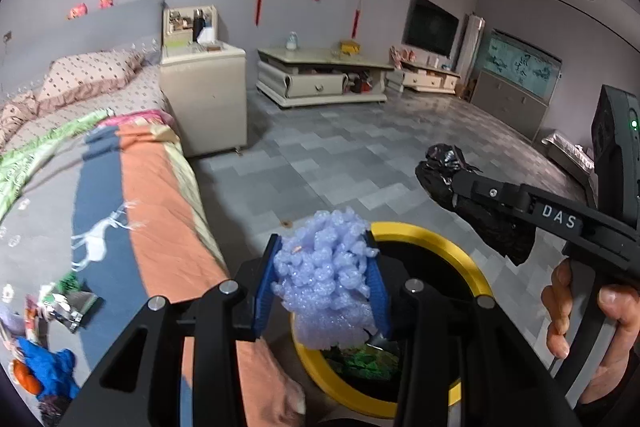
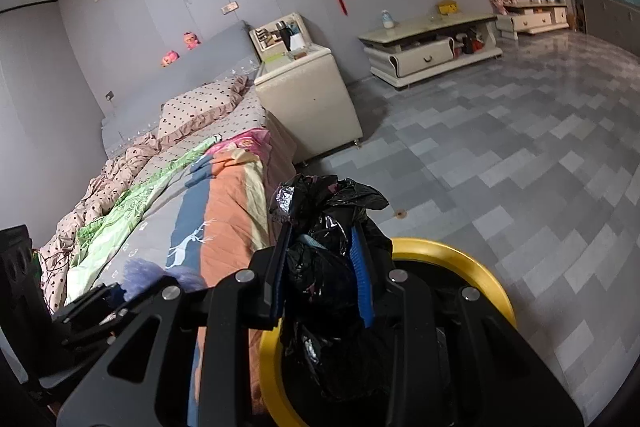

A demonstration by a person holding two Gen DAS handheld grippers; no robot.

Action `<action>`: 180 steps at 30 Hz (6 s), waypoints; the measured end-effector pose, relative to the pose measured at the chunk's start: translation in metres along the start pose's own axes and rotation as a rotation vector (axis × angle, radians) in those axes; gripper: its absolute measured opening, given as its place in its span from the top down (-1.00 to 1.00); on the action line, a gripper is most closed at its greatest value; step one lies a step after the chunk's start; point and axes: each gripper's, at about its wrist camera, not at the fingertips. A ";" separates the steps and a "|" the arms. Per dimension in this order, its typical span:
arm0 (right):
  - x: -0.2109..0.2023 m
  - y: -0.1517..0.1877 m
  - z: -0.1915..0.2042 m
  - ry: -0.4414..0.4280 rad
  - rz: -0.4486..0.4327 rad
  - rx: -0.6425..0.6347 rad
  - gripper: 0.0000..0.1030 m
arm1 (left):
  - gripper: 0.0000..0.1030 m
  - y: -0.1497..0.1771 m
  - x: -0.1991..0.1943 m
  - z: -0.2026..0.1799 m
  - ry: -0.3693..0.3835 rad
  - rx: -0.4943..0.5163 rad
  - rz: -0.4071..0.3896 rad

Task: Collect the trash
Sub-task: 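Carry the fluffy ball and black bag over the bin with both tools, then open both tools to drop the fluffy ball and black bag into the bin, then move both open tools back over the trash on the bed, then grasp the orange with the left tool while the right tool grasps the green snack bag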

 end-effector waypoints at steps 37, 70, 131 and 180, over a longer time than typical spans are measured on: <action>0.024 0.006 -0.042 0.123 0.049 0.106 0.21 | -0.07 0.011 0.042 -0.013 0.129 -0.063 0.109; 0.029 0.025 0.038 0.067 0.102 0.010 -0.16 | -0.52 0.033 -0.026 0.103 -0.071 -0.185 0.063; 0.239 0.175 0.383 -0.113 0.385 -0.569 -0.26 | -0.58 0.198 -0.124 0.350 -0.439 -0.472 0.211; 0.297 0.195 0.398 -0.119 0.425 -0.618 0.31 | 0.46 0.202 -0.117 0.374 -0.340 -0.523 0.160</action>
Point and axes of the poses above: each gripper's, at about its wrist camera, not at the fingertips, and x roughly the way its jaws point, z to its left, y to its underside, and after that the axes turned 3 degrees about x, right-handed
